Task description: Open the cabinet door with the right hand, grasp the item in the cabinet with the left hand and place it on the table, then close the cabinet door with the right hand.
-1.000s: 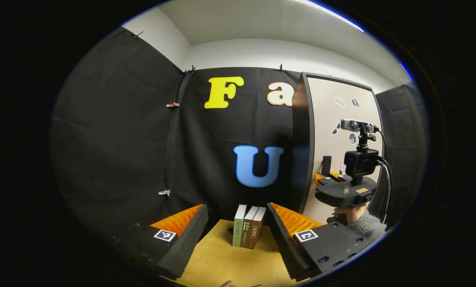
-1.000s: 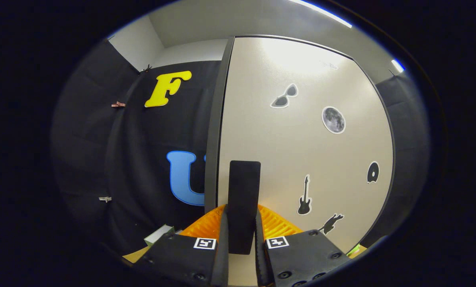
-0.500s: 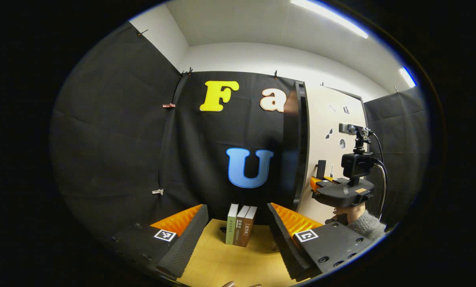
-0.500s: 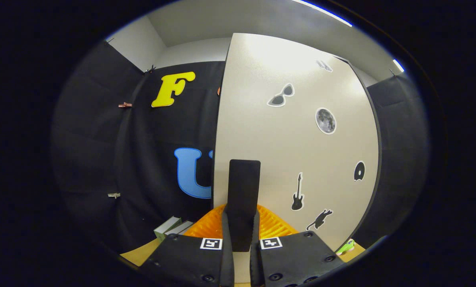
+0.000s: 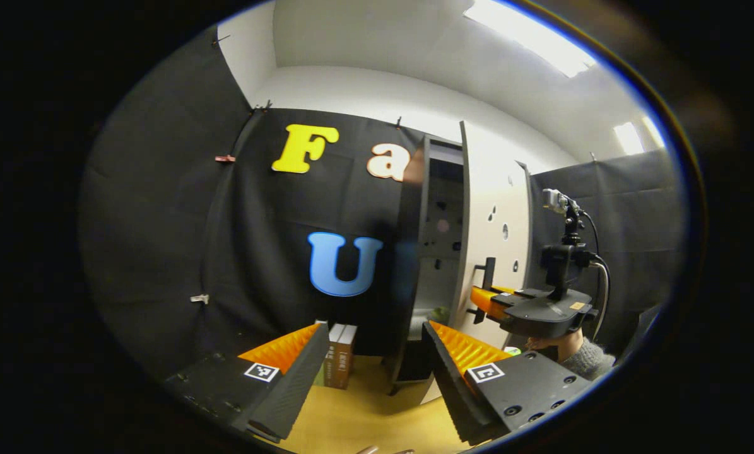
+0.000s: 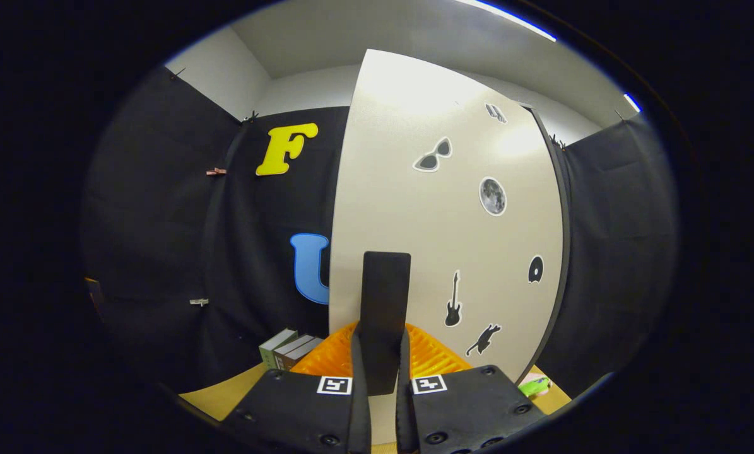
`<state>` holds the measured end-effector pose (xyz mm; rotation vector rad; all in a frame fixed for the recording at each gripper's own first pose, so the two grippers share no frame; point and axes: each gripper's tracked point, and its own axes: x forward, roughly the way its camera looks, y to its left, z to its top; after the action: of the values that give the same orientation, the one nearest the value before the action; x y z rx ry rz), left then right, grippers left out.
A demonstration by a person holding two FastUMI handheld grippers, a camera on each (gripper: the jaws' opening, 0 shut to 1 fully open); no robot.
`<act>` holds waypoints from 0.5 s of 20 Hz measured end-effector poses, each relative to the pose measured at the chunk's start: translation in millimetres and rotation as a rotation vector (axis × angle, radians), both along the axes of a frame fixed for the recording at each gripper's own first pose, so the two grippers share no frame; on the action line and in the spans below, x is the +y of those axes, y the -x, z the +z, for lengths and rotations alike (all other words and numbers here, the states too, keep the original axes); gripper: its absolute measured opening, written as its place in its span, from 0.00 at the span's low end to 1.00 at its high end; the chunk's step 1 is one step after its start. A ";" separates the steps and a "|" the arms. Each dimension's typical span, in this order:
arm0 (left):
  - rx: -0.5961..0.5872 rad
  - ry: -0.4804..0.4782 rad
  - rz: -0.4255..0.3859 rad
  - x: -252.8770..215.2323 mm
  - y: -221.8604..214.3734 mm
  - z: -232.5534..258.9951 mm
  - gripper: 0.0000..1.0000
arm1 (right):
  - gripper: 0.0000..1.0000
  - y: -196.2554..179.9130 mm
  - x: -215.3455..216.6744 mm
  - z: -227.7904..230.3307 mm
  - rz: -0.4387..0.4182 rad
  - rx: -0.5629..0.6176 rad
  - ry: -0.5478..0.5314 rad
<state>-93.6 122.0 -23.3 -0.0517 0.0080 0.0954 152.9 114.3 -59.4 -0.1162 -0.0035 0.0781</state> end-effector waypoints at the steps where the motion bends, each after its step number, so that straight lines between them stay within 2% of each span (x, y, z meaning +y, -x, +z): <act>1: 0.003 -0.009 -0.012 -4.9 -3.8 -1.8 0.92 | 0.19 3.6 -2.5 0.5 0.008 0.003 0.009; 4: 0.004 -0.025 -0.098 -36.2 -16.1 -2.2 0.93 | 0.19 18.5 -10.0 2.2 0.027 0.002 -0.006; 10: -0.002 -0.009 -0.272 -82.4 -36.3 -4.9 0.92 | 0.19 42.8 -31.7 8.3 0.007 0.005 0.003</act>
<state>-57.4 39.7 -28.2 -0.0414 0.0125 -0.1765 110.1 82.6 -51.0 -0.1194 0.0012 0.0852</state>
